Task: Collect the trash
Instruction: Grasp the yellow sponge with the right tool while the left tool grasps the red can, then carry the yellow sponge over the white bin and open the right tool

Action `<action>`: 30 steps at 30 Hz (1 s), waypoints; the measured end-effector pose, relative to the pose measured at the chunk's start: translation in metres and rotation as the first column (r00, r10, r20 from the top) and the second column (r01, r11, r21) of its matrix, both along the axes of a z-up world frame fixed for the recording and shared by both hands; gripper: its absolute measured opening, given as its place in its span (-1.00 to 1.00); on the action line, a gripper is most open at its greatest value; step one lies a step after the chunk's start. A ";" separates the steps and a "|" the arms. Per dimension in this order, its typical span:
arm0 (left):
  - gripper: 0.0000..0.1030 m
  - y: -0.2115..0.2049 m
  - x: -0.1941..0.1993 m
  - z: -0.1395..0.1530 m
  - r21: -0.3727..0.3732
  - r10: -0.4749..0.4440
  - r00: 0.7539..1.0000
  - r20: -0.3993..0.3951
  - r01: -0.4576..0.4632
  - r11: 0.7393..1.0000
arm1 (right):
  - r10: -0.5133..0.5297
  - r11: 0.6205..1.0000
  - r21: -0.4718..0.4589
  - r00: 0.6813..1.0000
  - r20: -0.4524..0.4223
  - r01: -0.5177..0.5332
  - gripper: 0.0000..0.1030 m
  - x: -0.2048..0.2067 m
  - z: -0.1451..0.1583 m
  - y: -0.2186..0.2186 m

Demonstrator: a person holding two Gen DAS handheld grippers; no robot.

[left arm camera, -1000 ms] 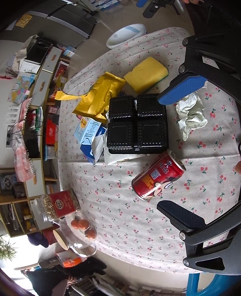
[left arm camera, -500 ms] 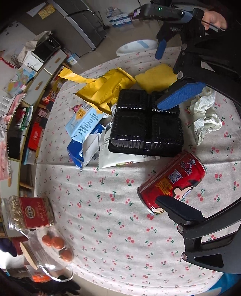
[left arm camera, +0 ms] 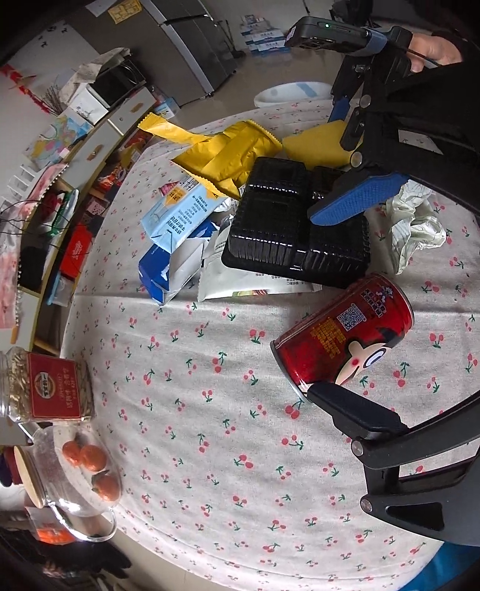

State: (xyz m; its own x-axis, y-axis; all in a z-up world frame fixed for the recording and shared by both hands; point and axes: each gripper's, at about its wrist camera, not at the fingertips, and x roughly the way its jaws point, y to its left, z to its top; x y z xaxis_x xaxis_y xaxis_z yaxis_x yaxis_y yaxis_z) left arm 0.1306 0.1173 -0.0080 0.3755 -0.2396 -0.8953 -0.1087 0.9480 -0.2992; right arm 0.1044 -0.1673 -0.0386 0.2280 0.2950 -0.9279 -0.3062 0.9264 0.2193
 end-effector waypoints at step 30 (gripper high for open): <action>0.07 0.029 -0.006 -0.006 -0.036 0.170 0.985 0.031 -0.169 0.985 | -0.432 0.900 0.106 0.896 0.106 0.422 0.01 0.005 0.064 -0.195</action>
State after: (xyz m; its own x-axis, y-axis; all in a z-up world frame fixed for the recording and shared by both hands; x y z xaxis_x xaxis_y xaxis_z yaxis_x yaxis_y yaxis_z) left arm 0.1250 0.1466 -0.0142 0.4434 -0.1987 -0.8740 -0.2564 0.9062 -0.3361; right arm 0.1092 -0.3626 0.0252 0.4602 0.2140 -0.8617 0.0853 0.9554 0.2828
